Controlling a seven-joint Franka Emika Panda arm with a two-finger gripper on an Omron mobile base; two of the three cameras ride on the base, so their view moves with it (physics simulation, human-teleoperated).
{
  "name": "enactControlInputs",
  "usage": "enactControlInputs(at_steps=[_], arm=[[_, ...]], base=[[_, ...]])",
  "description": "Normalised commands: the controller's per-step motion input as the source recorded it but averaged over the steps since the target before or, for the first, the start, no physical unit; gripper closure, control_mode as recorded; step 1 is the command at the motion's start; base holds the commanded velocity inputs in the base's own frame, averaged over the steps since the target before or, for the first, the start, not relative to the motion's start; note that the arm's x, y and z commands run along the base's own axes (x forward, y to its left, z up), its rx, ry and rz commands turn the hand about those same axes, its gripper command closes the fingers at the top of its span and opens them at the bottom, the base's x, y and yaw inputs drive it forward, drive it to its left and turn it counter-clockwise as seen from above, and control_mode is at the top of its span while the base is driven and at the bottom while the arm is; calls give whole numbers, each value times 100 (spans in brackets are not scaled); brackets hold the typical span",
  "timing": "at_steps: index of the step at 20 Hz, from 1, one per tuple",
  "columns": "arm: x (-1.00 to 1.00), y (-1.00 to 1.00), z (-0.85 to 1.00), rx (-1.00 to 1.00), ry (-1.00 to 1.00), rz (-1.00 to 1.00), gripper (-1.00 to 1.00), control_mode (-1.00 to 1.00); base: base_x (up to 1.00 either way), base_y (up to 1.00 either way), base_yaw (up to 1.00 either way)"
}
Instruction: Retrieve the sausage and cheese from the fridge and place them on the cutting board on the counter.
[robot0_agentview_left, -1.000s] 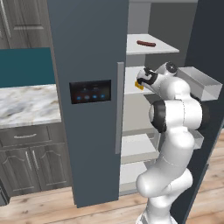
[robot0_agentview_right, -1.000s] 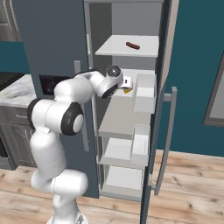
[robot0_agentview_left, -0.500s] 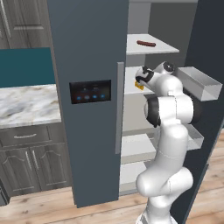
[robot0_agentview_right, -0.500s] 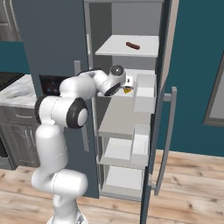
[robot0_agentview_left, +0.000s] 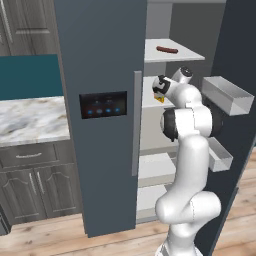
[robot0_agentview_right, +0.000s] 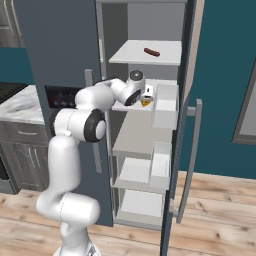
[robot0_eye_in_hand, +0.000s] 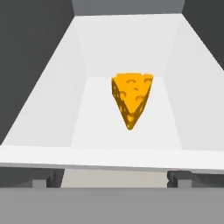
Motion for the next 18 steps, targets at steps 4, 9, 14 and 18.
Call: enactControlInputs(at_steps=[4, 9, 14, 18], arm=[[38, 0, -1, 0, 5, 0, -100, -100], [34, 0, -11, 0, 7, 0, -100, -100], [29, 0, -17, 0, 4, 0, -100, -100], [33, 0, -17, 0, 8, 0, -100, -100]], base=[[0, 0, 0], [0, 0, 0], [0, 0, 0], [0, 0, 0]])
